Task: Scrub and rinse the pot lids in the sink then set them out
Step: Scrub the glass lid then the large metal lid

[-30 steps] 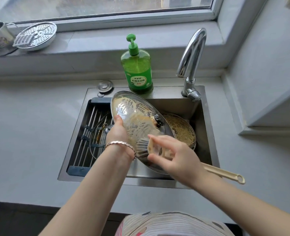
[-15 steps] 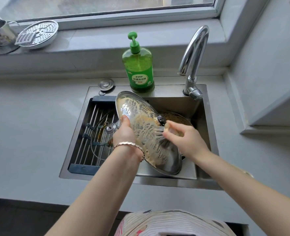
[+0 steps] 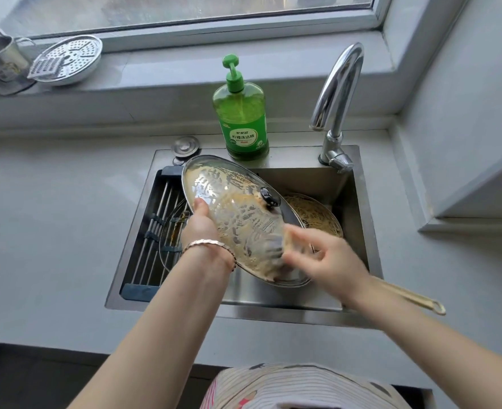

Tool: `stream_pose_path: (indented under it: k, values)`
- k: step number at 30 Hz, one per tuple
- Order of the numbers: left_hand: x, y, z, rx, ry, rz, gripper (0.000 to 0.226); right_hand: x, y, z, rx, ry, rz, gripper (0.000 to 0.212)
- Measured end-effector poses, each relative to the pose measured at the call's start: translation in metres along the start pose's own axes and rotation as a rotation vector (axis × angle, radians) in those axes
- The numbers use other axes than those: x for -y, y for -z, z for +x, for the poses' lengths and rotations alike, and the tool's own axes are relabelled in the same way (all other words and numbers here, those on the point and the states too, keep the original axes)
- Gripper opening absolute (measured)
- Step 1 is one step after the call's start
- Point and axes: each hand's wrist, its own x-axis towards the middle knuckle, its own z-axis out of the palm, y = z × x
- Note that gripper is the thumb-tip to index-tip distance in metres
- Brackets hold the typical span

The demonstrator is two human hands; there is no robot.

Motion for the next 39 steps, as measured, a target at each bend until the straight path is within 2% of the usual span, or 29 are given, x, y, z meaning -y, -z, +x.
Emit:
stream_pose_path:
  k: [2, 5, 7, 10, 11, 15, 19, 23, 25, 28, 32, 37, 39]
  values:
    - [0.001, -0.001, -0.001, -0.003, -0.012, -0.004, 0.029, -0.015, 0.006, 0.006, -0.045, -0.13, 0.048, 0.046]
    - [-0.001, -0.002, -0.001, -0.009, -0.004, -0.039, 0.028, -0.007, -0.003, -0.011, 0.032, 0.044, 0.034, 0.045]
    - [-0.002, 0.0, 0.001, -0.024, -0.007, -0.046, 0.026, -0.006, 0.0, -0.016, 0.08, 0.072, 0.033, 0.045]
    - [-0.002, 0.001, 0.003, -0.039, -0.004, -0.053, 0.027, -0.027, 0.012, 0.001, -0.025, -0.105, 0.069, 0.045]
    - [-0.002, 0.001, 0.004, -0.038, -0.003, -0.064, 0.028, -0.029, 0.009, 0.0, -0.029, -0.113, 0.072, 0.045]
    - [-0.006, 0.004, 0.008, -0.004, 0.018, -0.088, 0.029, -0.021, -0.002, -0.018, 0.07, 0.059, 0.05, 0.045]
    - [-0.002, 0.008, 0.012, -0.03, 0.026, -0.087, 0.031, -0.043, 0.012, 0.0, -0.062, -0.16, 0.075, 0.046]
    - [-0.002, 0.01, 0.015, -0.023, 0.04, -0.091, 0.029, -0.026, 0.002, -0.012, 0.078, -0.004, 0.085, 0.044]
    - [-0.002, 0.013, 0.018, -0.02, 0.041, -0.088, 0.03, -0.031, 0.01, -0.002, 0.037, -0.059, 0.071, 0.043]
    - [0.001, 0.012, 0.015, -0.003, 0.03, -0.047, 0.033, -0.043, 0.022, 0.015, -0.066, -0.264, 0.039, 0.041]
    - [-0.003, 0.012, 0.01, 0.041, 0.034, -0.046, 0.03, -0.028, 0.011, 0.009, 0.033, -0.136, 0.127, 0.044]
    - [0.003, 0.012, 0.006, 0.068, 0.058, 0.003, 0.035, -0.032, 0.019, 0.028, -0.087, -0.239, 0.106, 0.046]
    - [0.006, 0.012, 0.005, 0.068, 0.08, 0.023, 0.037, -0.023, 0.012, 0.029, -0.054, -0.154, 0.111, 0.046]
